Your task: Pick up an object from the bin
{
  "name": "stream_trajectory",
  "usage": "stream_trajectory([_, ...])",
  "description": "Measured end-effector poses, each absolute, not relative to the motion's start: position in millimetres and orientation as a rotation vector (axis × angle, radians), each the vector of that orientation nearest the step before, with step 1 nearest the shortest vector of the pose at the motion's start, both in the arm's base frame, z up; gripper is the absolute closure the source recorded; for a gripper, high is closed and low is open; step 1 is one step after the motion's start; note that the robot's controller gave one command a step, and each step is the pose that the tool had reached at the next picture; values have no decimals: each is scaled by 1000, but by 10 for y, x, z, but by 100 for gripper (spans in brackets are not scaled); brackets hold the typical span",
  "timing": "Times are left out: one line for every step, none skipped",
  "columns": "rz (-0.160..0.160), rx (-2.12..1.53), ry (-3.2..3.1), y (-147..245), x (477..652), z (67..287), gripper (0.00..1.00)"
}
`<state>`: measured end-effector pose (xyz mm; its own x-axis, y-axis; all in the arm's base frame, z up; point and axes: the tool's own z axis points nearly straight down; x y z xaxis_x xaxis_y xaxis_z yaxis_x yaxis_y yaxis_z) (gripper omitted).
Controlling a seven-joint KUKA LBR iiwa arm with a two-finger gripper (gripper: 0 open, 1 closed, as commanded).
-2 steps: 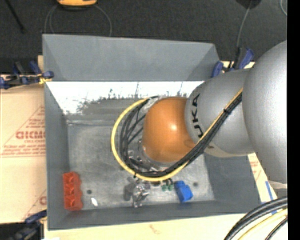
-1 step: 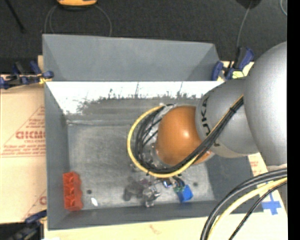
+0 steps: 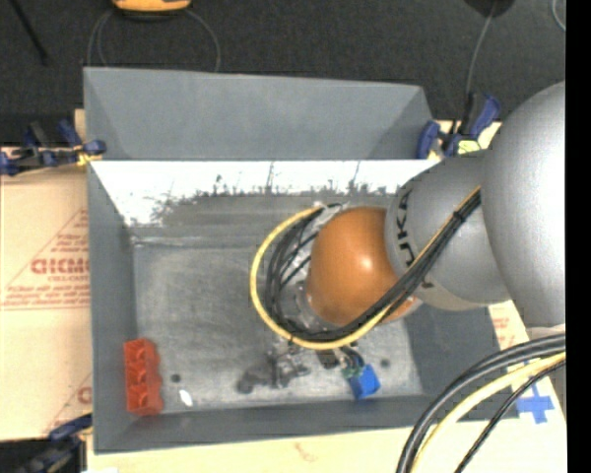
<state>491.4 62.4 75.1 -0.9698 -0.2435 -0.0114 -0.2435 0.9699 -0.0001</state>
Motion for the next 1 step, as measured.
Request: stream_trajectory([-4,-808,3025,428,5016,2328,100])
